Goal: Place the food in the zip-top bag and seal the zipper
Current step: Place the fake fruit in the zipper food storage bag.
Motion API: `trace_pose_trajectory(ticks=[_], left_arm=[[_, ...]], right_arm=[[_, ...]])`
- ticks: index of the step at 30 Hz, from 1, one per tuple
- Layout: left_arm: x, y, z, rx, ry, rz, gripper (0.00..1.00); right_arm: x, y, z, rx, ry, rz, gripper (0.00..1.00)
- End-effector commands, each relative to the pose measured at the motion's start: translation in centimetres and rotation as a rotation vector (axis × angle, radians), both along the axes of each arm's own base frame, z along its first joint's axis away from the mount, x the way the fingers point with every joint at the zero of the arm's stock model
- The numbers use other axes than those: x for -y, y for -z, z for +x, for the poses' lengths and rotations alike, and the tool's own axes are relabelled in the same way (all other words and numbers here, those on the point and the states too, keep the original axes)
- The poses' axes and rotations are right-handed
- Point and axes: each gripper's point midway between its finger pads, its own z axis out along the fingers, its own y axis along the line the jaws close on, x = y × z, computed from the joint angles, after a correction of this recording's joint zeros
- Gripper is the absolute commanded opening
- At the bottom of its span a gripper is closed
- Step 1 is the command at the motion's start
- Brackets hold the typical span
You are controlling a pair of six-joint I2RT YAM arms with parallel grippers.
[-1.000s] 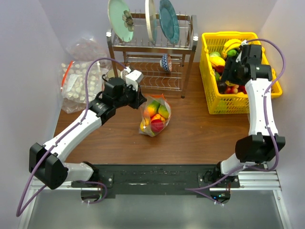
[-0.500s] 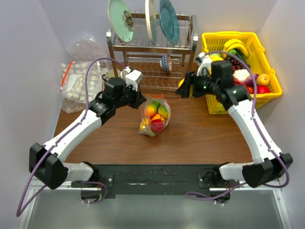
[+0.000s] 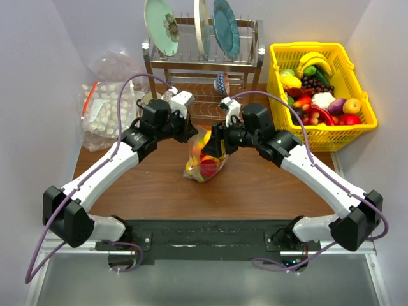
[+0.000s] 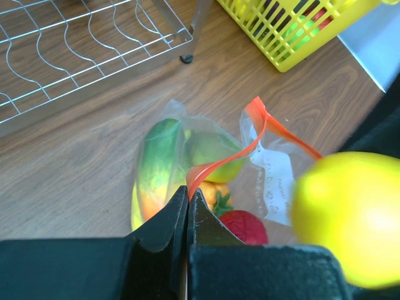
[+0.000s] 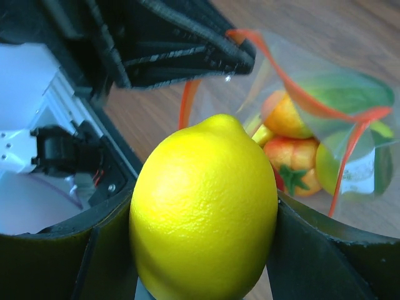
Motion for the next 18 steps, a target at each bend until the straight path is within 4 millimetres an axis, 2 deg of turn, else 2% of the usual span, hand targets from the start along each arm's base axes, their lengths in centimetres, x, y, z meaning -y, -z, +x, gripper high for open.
trace_pose_trajectory(ticks=[1,6,8,9,10,12,13,15,18], left_arm=[[1.1,-3.0,-0.1,0.025,0.019,-0.072,0.00],[1.9,-2.8,-0.9,-0.022,0.057,-0.118,0.00],[2.3,-3.1,-1.3,-0.035,0.079,-0.140,0.00],[2.4,-3.1,-1.3,-0.040,0.083,-0.145,0.00],[2.5,-3.2,-1.4,-0.041,0.087,-0.148,0.00],[2.6,-3.5,-1.4,-0.048,0.095,-0.154,0.00],[2.7,-3.5,-1.5,-0.052,0.099,-0.153,0.00],[2.8,-3.4,-1.4,-0.065,0.102,-0.148,0.00],[2.9,-3.1,-1.3,-0.075,0.103,-0.144,0.00]], right_arm=[[-1.0,-0.2,2.6,0.053,0.084,-0.061,0.44],[-0.9,2.0,3.7,0.068,0.161,-0.164,0.45],[-0.5,2.6,4.3,0.059,0.210,-0.189,0.49],[0.1,2.7,4.9,0.073,0.261,-0.205,0.52],[0.5,3.1,5.1,0.074,0.286,-0.215,0.60],[0.6,2.4,5.4,0.087,0.323,-0.180,0.73],[0.8,2.6,5.3,0.088,0.331,-0.173,0.90],[0.6,1.7,5.3,0.097,0.341,-0.134,0.94],[0.9,0.9,5.2,0.107,0.350,-0.127,0.95]])
